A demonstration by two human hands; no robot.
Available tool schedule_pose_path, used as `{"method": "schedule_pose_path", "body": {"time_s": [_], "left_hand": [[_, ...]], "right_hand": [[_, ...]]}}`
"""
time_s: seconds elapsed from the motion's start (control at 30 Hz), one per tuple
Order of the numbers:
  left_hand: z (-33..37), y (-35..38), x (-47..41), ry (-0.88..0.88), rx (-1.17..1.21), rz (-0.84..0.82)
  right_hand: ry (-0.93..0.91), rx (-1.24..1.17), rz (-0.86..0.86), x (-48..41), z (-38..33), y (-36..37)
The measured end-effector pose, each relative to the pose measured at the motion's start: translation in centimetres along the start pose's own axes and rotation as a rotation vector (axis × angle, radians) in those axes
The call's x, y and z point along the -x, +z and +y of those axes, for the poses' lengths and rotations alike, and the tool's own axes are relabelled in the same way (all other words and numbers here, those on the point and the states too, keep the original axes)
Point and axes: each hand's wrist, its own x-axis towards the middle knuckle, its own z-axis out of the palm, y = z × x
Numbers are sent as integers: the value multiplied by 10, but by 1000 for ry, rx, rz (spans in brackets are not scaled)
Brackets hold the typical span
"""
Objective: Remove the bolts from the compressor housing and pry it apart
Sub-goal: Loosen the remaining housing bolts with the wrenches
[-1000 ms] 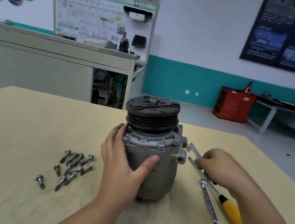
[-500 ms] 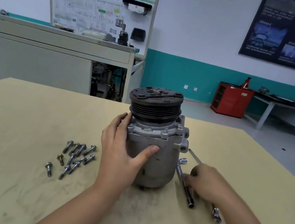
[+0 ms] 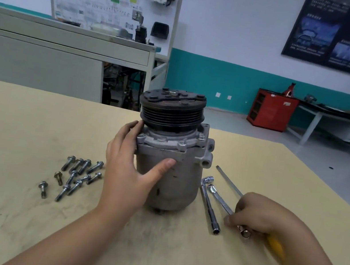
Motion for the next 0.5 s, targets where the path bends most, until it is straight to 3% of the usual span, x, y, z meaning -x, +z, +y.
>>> {"method": "schedule_pose_path", "body": {"time_s": [0.07,0.17,0.27,0.37,0.5], "left_hand": [[0,1,0,2,15,0],[-1,3,-1,4,20,3],[-1,4,-1,10,18,0],[1,2,0,2,16,-7],[-1,1,0,0,4,-15]], "right_hand": [[-69,-261,21,3,4,-6],[-208,-929,66,8,2,-12],[-372,-1388,-3,16,-15,-19],[-552,-1436,-24,26,-38,-32],[-705,-1333,112,35,-64,-54]]}}
